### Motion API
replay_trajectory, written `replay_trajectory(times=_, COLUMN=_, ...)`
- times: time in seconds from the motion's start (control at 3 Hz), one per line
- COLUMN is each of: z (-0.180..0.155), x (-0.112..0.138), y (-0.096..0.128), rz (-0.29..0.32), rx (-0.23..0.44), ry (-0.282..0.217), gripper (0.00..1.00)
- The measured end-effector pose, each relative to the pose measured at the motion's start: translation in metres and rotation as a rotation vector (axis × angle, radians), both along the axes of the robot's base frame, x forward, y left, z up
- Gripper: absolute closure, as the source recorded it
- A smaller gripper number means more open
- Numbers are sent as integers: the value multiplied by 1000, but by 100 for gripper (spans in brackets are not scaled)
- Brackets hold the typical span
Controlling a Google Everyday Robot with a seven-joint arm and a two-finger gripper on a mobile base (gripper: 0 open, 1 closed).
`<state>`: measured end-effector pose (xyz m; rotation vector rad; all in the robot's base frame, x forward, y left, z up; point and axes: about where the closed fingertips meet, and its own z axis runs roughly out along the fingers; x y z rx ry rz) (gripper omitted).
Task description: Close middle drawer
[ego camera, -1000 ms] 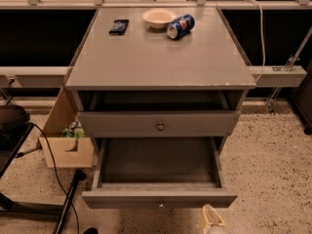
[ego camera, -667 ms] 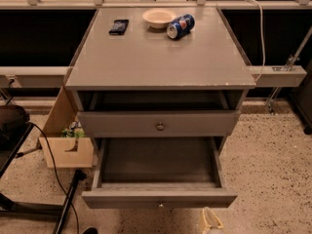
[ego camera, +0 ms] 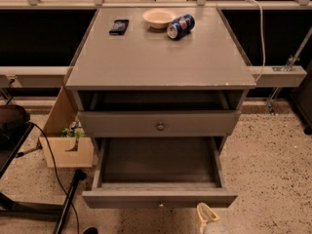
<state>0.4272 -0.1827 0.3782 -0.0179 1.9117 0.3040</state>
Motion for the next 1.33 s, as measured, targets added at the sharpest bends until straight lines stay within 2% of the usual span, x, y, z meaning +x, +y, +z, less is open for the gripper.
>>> replay_trajectory(times=0.33, z=-6, x=7, y=6, rz=123, rx=-117, ry=9, gripper=100)
replay_trajectory(times=0.67, z=-11, x=15, y=5, rz=190, rx=-211, ry=4, gripper=100)
replay_trajectory(times=1.0, z=-20, x=34, y=5, rz=204, rx=-259, ry=-17, gripper=100)
replay_trajectory(times=1.33, z=-25, x=48, y=5, rz=189, rx=-265, ry=-31, gripper=100)
